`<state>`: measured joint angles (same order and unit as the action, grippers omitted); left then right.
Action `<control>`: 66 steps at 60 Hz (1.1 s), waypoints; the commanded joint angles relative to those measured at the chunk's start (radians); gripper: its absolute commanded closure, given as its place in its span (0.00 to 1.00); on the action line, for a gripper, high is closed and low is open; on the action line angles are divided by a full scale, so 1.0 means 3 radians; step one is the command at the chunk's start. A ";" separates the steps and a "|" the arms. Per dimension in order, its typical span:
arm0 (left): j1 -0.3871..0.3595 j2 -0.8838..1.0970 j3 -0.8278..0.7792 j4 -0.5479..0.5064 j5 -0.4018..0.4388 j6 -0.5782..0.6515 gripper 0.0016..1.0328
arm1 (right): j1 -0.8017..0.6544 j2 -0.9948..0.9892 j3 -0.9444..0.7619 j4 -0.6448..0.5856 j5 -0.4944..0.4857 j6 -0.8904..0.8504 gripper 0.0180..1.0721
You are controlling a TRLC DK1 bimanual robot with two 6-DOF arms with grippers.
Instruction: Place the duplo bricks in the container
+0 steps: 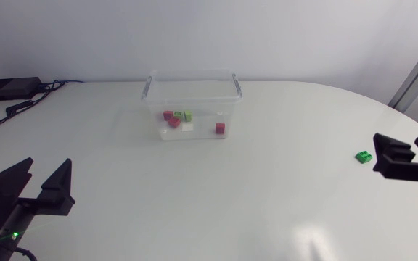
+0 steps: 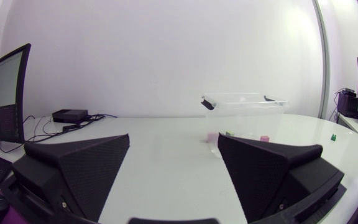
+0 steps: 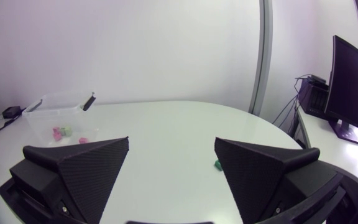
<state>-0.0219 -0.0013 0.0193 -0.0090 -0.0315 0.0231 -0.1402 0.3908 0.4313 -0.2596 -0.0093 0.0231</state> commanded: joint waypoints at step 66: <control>-0.0019 -0.0036 -0.0064 0.0030 -0.0018 0.0010 0.04 | -0.1200 0.5217 0.2965 -0.0648 -0.0112 0.0286 0.05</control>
<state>-0.0219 -0.0013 0.0193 -0.0090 -0.0315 0.0235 -0.4934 1.8824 1.2526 -0.4057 -0.0475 0.0662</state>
